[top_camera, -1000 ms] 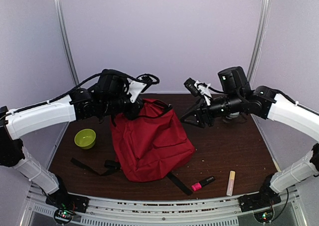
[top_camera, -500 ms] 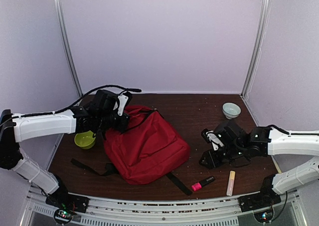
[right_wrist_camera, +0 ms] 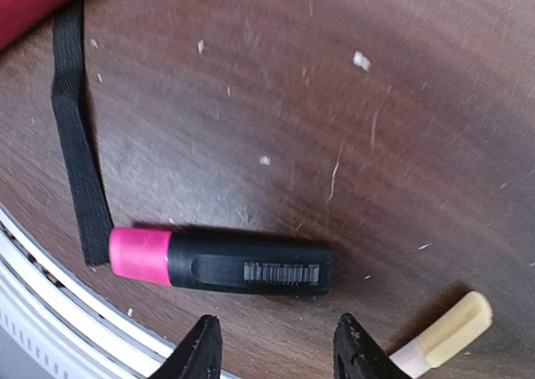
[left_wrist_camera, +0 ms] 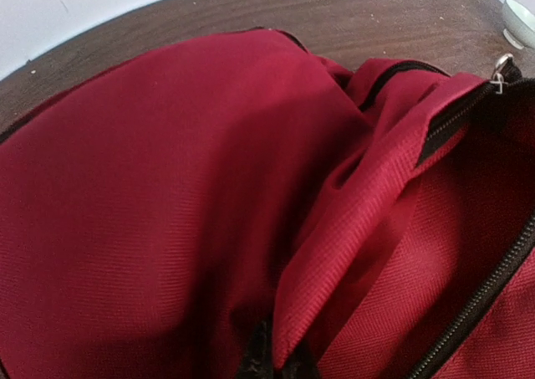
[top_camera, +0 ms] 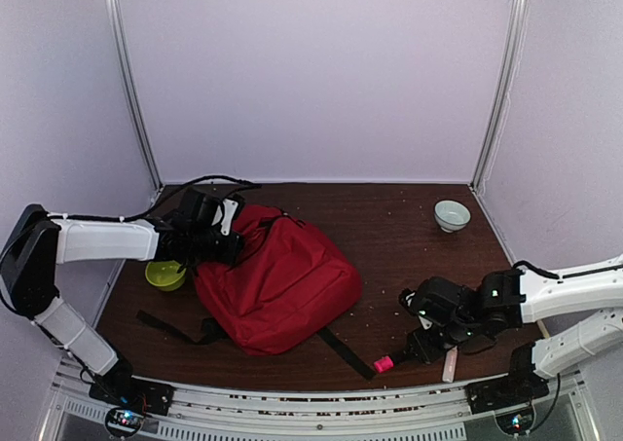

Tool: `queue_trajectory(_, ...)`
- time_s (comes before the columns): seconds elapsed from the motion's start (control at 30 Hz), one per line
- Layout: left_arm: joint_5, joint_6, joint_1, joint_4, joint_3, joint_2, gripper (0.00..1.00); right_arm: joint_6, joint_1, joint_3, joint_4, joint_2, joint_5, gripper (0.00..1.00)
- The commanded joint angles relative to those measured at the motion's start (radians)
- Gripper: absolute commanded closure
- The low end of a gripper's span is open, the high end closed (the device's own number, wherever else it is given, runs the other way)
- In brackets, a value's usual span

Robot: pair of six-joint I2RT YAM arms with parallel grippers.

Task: Pack the student bag
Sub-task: Set down the student bag at the center of the board, then rotate the student bag at the center of the board.

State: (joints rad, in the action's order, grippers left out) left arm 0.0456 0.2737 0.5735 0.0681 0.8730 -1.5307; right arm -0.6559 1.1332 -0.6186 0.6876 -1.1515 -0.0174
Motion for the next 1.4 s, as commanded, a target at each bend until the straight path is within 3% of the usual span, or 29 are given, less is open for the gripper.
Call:
queue_trajectory(0.0, -0.061, -0.004, -0.02, -0.011, 0.008, -0.008, 0.91, 0.116, 0.004, -0.153, 0.001, -0.03, -0.103, 0.51)
queue_trajectory(0.07, -0.074, -0.022, -0.025, -0.013, 0.017, 0.017, 0.63, 0.211, 0.002, -0.214, -0.118, -0.09, -0.038, 0.48)
queue_trajectory(0.13, -0.097, -0.045, -0.042, 0.005, 0.043, 0.05, 0.45, 0.278, -0.003, -0.301, -0.227, -0.185, 0.044, 0.46)
queue_trajectory(0.27, -0.094, -0.112, -0.092, 0.158, 0.132, 0.108, 0.3, 0.288, -0.029, -0.511, -0.272, -0.439, 0.156, 0.49)
queue_trajectory(0.43, -0.129, -0.128, -0.233, 0.273, 0.15, 0.13, 0.23, 0.272, -0.041, -0.612, -0.272, -0.607, 0.019, 0.54)
queue_trajectory(0.63, -0.138, -0.194, -0.269, 0.388, 0.235, -0.033, 0.26, 0.278, -0.122, -0.63, -0.316, -0.649, -0.185, 0.47)
queue_trajectory(0.9, -0.342, -0.116, -0.25, 0.28, 0.162, -0.086, 0.42, 0.316, -0.323, -0.802, -0.333, -0.812, -0.096, 0.48)
queue_trajectory(1.13, -0.347, -0.045, -0.021, 0.197, 0.08, -0.014, 0.48, 0.348, -0.439, -1.05, -0.304, -0.925, 0.052, 0.48)
queue_trajectory(1.37, -0.397, 0.095, 0.214, 0.054, -0.069, 0.104, 0.51, 0.459, -0.463, -1.097, -0.244, -0.794, 0.064, 0.46)
